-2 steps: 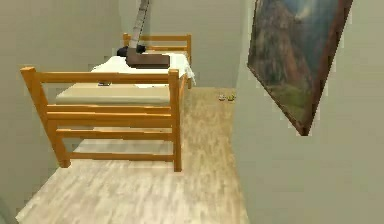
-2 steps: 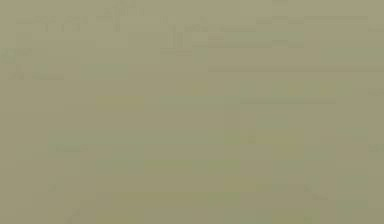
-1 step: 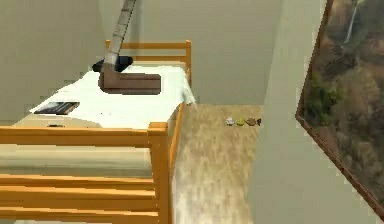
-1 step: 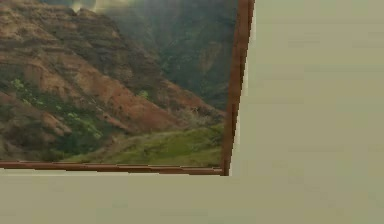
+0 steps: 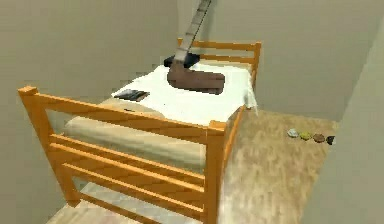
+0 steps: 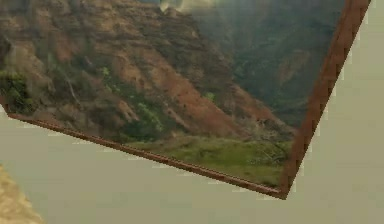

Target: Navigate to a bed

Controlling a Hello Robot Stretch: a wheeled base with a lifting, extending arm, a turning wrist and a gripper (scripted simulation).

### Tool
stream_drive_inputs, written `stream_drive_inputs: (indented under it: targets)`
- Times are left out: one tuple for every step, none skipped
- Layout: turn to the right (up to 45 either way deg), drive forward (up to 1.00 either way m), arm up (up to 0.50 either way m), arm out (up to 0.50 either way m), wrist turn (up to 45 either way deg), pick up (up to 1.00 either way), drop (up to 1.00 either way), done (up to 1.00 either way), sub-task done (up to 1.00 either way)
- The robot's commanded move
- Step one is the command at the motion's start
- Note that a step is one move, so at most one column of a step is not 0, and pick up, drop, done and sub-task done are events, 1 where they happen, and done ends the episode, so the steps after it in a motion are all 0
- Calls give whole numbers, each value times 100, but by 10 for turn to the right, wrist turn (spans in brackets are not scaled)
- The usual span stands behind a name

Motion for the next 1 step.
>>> stream_drive_inputs:
  targets:
    - [0, 0, 0, 0, 0, 0, 0, 100, 0]
